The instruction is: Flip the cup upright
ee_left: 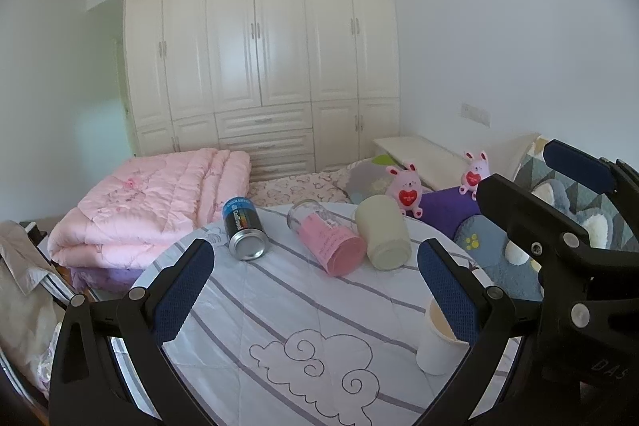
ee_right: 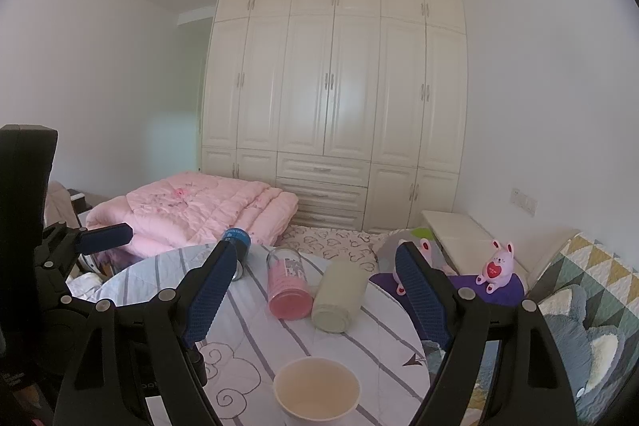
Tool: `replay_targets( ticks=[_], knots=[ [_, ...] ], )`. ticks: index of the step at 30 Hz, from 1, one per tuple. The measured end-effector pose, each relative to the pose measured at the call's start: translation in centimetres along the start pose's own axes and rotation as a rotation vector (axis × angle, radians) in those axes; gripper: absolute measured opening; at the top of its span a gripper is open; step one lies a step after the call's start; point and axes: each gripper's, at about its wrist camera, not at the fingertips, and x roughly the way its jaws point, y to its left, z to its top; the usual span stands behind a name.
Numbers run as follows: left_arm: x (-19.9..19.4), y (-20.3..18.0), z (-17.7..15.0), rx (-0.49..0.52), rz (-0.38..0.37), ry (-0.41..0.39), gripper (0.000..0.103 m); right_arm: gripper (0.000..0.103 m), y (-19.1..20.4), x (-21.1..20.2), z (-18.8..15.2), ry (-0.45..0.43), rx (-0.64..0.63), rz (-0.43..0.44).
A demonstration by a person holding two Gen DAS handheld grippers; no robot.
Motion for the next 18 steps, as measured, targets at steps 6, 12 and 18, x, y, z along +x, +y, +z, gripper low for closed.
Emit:
replay_targets(
  ticks=[6,12,18],
  knots=[
    [0.13,-0.06,0.03,0.002,-0.009,0.010,0.103,0.083,0.10,0.11,0.12,0.007,-0.001,0.003],
    [0.27,0.03,-0.09,0.002,-0.020,0.029,0.103,0.083,0.27,0.28,0.01,0.015,-0.005,0.002],
    [0.59,0.38,-0.02,-0.015,-0.022,0.039,0.103,0.083,0.42,0.32,0.00,0.009,-0.007,-0.002]
  ],
)
